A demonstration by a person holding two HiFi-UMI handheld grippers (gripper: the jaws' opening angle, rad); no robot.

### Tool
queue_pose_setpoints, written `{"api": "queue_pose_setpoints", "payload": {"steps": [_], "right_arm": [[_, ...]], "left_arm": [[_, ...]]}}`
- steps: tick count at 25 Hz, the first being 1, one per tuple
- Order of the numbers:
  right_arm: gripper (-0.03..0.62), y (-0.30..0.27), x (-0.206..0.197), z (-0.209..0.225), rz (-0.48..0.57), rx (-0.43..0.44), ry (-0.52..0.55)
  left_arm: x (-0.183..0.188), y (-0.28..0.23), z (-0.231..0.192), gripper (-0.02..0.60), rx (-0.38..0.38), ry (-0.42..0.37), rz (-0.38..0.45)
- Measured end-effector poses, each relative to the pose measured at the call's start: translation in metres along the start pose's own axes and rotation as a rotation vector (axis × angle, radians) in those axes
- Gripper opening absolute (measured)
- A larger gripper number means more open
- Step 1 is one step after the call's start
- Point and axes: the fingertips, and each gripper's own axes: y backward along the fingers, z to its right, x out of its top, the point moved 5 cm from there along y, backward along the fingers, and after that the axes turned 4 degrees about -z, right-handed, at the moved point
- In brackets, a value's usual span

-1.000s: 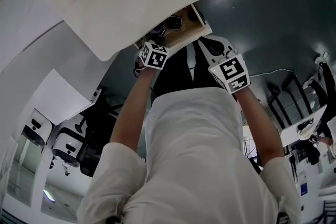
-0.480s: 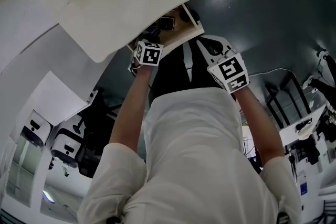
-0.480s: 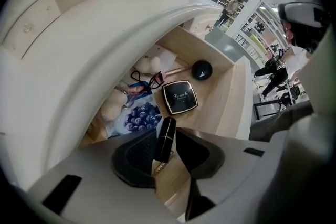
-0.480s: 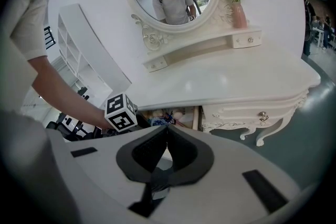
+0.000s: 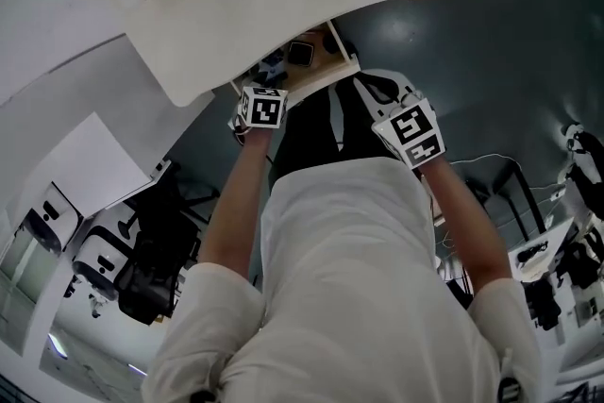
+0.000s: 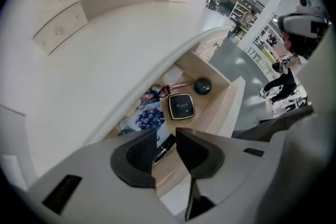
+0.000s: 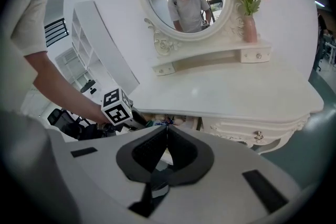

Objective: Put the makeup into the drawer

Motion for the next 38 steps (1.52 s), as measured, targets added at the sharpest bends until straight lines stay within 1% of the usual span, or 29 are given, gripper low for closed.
{"api": "queue_pose_setpoints", "payload": {"steps": [3,7,11,15,18,22,30,35,38], "right_arm": [[0.031,0.006,0.009,0.002,0.012,0.021,0.015],[0.031,0.014,0.025,0.009,0.064,0.034,-0.016],[0.031,0.017,0.042,0.006,0.086,0.063,0.001],[0.031,0.020,0.057,-0.003,0.101,0.104,0.022],[0.031,0.020,0.062,-0.012,0.094,0.124,0.061],[0.031,0.019,0.064,-0.028,0.074,0.144,0.132],[0.031,0.018,0.068,-0.060,0.063,0.140,0.221],[0.031,0.024,0.060,-0.079,0.058,0.101,0.246],[0.031,0.031,0.052,-0.090,0.062,0.059,0.290]], "left_arm": [[0.002,0.016,0.002,0.117,-0.002,0.038,0.067],[0.005,0.041,0.004,0.087,-0.011,0.120,0.177],[0.000,0.062,0.003,0.066,0.011,0.167,0.230],[-0.013,0.080,-0.001,0.048,0.045,0.219,0.279],[-0.026,0.092,-0.002,0.039,0.072,0.261,0.315],[-0.044,0.112,0.000,0.023,0.086,0.312,0.376],[-0.071,0.164,0.005,0.017,0.074,0.340,0.536],[-0.088,0.198,0.005,0.015,0.071,0.342,0.645],[-0.103,0.214,0.010,0.015,0.047,0.355,0.701]]}}
